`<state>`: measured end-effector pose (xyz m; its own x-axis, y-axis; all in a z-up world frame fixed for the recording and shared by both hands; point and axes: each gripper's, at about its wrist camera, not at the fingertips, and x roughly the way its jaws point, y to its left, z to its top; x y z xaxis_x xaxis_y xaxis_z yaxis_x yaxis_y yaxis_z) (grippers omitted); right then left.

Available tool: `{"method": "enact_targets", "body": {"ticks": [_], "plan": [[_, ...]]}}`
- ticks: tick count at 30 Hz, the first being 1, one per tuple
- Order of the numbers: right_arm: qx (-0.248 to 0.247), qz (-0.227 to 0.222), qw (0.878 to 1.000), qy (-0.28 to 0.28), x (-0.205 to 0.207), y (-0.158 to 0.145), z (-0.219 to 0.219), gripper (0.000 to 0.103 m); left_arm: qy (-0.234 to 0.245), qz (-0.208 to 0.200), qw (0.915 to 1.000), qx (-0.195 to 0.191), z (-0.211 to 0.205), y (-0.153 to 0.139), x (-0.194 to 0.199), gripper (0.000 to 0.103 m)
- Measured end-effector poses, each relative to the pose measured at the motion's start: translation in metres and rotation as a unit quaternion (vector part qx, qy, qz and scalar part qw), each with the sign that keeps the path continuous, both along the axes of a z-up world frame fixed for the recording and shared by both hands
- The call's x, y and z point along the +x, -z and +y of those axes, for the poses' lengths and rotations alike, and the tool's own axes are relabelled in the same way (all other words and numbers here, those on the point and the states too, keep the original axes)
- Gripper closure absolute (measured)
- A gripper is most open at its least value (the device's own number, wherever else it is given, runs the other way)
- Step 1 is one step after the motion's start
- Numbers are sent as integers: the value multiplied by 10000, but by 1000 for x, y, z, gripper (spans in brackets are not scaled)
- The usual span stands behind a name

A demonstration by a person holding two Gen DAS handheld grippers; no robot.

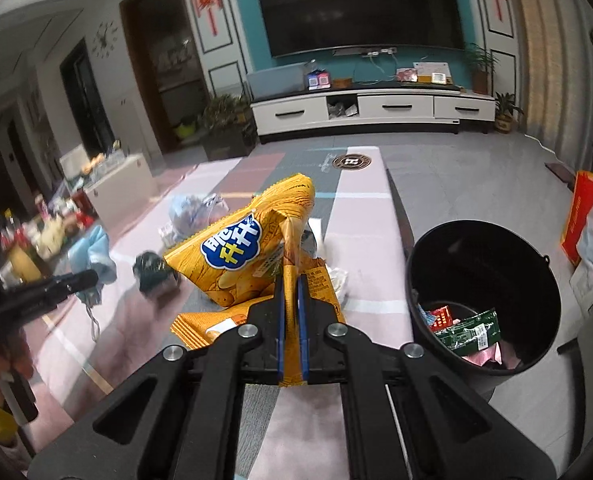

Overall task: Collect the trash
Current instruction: 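Move both tools over the bin and open them to drop the bag and mask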

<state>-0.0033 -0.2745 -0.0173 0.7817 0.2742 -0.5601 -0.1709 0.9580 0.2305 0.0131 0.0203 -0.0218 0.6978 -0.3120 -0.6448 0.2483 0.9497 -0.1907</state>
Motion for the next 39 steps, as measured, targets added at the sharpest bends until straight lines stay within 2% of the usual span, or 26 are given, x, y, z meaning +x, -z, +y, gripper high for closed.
{"method": "enact_targets", "body": {"ticks": [9,16,28,39], "plan": [[234,-221,9990,298,-17,-8,-26,97,755,-268,9967,-119,-53,-30,-4,88],[430,-331,9968,581,-28,-8,-52,97,1202,-368,9920,-63,-94,-41,-2,88],[655,-391,9902,1174,-41,0,-101,97,1763,-329,9837,113,-172,-40,21,88],[654,-419,9866,1435,-35,4,-127,97,2152,-353,9757,221,-230,-37,42,88]]}}
